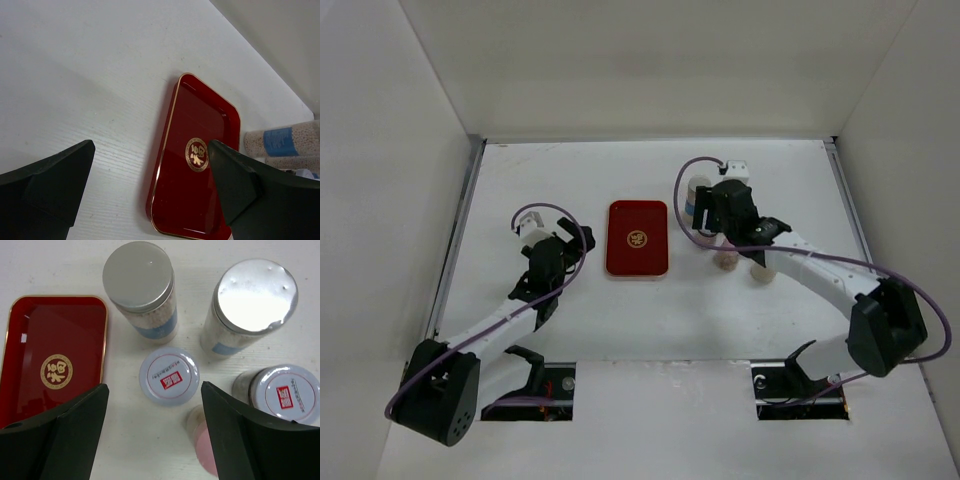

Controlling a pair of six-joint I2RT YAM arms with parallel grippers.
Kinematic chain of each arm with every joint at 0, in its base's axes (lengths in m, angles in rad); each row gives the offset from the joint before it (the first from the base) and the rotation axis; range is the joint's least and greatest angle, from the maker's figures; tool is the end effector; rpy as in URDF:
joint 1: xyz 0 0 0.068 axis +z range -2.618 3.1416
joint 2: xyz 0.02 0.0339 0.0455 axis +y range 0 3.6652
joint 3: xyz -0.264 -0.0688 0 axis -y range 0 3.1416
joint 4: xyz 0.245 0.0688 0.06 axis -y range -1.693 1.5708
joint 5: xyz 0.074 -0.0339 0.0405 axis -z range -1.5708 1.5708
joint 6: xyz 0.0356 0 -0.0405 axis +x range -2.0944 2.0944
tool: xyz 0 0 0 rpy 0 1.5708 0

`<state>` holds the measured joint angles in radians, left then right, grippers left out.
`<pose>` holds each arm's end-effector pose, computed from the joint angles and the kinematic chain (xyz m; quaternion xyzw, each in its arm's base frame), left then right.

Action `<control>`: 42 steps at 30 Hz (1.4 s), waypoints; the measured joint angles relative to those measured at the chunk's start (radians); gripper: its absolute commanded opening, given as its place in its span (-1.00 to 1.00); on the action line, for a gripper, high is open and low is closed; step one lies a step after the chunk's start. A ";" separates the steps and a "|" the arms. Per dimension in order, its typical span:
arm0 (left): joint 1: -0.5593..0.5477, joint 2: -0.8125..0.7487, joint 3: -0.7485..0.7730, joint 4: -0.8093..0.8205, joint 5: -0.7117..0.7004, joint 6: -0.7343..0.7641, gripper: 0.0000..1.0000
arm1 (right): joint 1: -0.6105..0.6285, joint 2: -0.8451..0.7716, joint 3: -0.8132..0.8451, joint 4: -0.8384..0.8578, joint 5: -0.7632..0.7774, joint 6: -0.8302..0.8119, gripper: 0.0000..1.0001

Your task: Organize the condiment bottles

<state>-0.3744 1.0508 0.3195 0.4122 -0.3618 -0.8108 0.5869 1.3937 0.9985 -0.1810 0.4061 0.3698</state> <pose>0.2030 -0.0662 0.1900 -0.2755 0.7555 -0.2009 0.5594 0.2677 0.1612 0.2763 0.0024 0.8662 0.0577 0.4964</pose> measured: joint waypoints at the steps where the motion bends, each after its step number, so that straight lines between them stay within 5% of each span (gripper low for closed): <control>1: 0.000 0.001 -0.001 0.003 0.001 0.000 1.00 | -0.010 0.025 0.017 -0.001 -0.009 -0.006 0.67; 16: 0.008 0.045 -0.006 0.024 0.032 -0.008 1.00 | -0.045 0.189 0.095 -0.054 -0.062 -0.041 0.75; 23: 0.010 0.051 -0.006 0.027 0.038 -0.009 1.00 | -0.045 0.235 0.100 -0.058 -0.062 -0.048 0.51; 29: 0.021 0.050 -0.006 0.027 0.045 -0.012 1.00 | -0.050 0.247 0.113 -0.065 -0.051 -0.053 0.07; 42: 0.034 0.037 -0.014 0.034 0.056 -0.026 1.00 | 0.096 0.162 0.207 -0.168 -0.006 -0.060 0.03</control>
<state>-0.3405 1.0882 0.3050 0.4461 -0.3058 -0.8368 0.6830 1.5555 1.2053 -0.3489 0.4004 0.3099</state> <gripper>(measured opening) 0.997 0.702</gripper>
